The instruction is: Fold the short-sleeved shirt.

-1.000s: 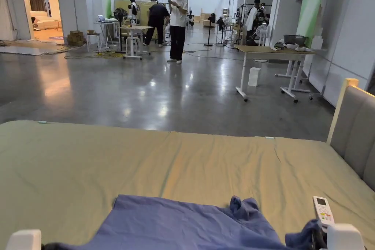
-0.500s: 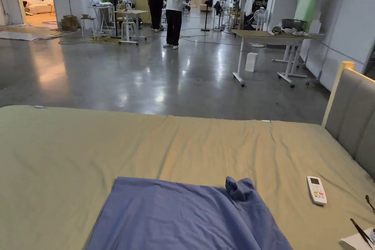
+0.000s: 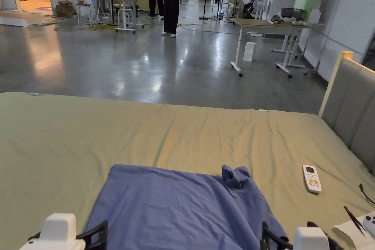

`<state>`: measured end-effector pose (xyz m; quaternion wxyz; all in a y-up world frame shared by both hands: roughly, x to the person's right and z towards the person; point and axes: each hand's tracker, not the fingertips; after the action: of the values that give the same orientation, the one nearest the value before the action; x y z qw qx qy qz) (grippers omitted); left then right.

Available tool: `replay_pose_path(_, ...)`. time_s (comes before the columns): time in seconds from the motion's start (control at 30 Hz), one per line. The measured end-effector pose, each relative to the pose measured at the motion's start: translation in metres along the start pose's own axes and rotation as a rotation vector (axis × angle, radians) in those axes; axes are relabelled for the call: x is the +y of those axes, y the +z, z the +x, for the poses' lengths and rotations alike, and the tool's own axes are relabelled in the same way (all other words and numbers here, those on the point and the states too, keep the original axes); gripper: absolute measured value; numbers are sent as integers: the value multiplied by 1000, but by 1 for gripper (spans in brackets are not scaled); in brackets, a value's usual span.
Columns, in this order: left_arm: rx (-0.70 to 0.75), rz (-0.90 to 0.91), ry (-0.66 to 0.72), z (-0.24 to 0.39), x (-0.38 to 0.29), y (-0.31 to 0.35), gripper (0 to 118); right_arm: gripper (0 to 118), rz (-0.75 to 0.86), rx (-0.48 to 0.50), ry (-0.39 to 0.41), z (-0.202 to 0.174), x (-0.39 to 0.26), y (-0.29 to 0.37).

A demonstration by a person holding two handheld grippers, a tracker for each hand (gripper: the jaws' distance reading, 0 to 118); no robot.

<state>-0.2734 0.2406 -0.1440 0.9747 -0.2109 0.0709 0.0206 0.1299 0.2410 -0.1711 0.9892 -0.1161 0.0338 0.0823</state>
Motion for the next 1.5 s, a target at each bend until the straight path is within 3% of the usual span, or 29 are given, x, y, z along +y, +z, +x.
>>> replay_pose_path(0.07,12,61,-5,11,13,2,77,77,91,10,-8,-3,17,2)
replay_pose_path(0.13,11,108,-34,20,22,4,69,53,97,-7,-9,-11,35,6)
replay_pose_path(0.17,26,136,-50,25,24,6,59,39,117,-21,2,-14,41,6)
replay_pose_path(0.2,29,144,-54,30,26,9,41,21,160,-30,29,-17,45,7)
replay_pose_path(0.23,30,156,-54,34,28,10,23,13,157,-24,13,-19,46,6)
replay_pose_path(0.27,30,167,-51,36,29,12,11,9,159,-25,10,-23,48,5)
replay_pose_path(0.3,26,170,-48,38,29,12,8,3,163,-27,11,-25,50,4)
replay_pose_path(0.4,7,173,-15,39,30,16,4,1,148,-9,-31,-28,49,2)
replay_pose_path(0.53,7,143,5,34,28,14,0,0,146,-14,-13,-33,47,-4)
replay_pose_path(0.77,-8,-7,34,3,34,-39,0,0,53,-10,-13,-32,39,-31)
replay_pose_path(0.9,4,-89,-20,-13,40,-104,0,0,-4,-2,0,-32,26,-54)
replay_pose_path(1.1,-4,-248,20,-43,62,-226,1,0,-73,10,-6,-33,9,-94)
replay_pose_path(1.17,3,-287,-6,-49,72,-268,11,0,-94,17,-5,-34,4,-109)
replay_pose_path(1.27,-12,-358,-5,-56,84,-331,67,0,-119,17,-5,-34,-3,-129)
replay_pose_path(1.3,-23,-388,17,-59,87,-351,75,0,-128,17,-4,-34,-6,-135)
replay_pose_path(1.5,19,-479,-38,-48,85,-430,76,0,-187,17,-6,-33,-20,-157)
